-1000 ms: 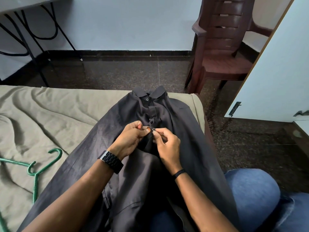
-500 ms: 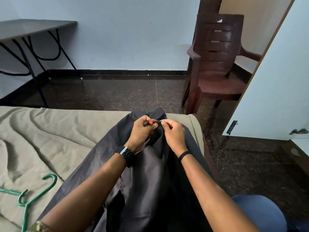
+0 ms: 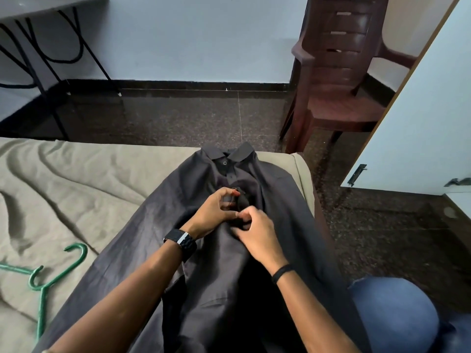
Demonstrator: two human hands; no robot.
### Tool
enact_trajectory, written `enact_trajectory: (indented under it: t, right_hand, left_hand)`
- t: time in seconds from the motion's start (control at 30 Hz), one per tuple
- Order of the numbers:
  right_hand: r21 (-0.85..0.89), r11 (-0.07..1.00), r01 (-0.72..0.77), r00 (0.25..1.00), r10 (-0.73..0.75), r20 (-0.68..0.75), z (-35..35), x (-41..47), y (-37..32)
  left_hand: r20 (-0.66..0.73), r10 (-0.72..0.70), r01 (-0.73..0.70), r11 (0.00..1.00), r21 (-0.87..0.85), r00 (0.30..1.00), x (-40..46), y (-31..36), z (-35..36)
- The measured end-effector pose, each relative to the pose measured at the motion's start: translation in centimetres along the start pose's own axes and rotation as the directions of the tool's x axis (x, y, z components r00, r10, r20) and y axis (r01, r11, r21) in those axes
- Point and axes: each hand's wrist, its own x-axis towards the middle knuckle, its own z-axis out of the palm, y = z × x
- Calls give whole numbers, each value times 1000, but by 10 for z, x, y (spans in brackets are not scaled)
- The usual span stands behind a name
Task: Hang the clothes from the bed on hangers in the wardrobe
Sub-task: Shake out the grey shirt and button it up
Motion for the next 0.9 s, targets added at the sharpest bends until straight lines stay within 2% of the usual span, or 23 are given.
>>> enact_trajectory:
  t: [0.1,0.2,0.27,0.33,0.43,0.5,0.6,0.67,0.73,0.77,0.9]
  right_hand:
    - [-162,987,1,989,23,148,-1,-14,16]
    - [-363,917,166,960,-65,274,-9,-16,27]
    - [-452,855,255,921,-73,382,-21,-14,34]
    - [-478,822,310,884,-63,464,-36,-9,42]
    - [-459,840,290,849,-4,529,-53,-3,46]
    - [-388,887,248,879,-39,475,-53,-1,40]
    - [-211,953,216,975,-199,102,-37,-4,20]
    - [-27,988,153,985,-155,-80,-24,-5,5]
    - [115,992,61,996,-52,-75,-8,-6,-4]
    - [106,993,43,997,-37,-63,0,-6,-3]
    - [-144,989,12,996,-25,-88,19,-7,19]
  left_hand:
    - [54,-10,-3,971,237,999,4,-11,-1]
    - [76,-10,-18,935,355,997,4,-18,-5]
    - [83,6,-41,908,417,996,3,-17,-7]
    - [79,22,-55,892,448,997,2,-16,-9]
    - [15,41,-43,872,487,999,-2,-17,-7]
    - [-67,129,-66,809,584,989,-6,-19,-6]
    - [-153,207,-62,766,640,966,-17,-18,-5]
    - [-169,176,-32,778,628,970,-25,-20,-4]
    - [-168,114,12,793,609,979,-33,-22,-2]
    - [-167,88,34,788,614,982,-35,-24,-2]
    - [-142,43,68,720,691,989,-39,-29,-2]
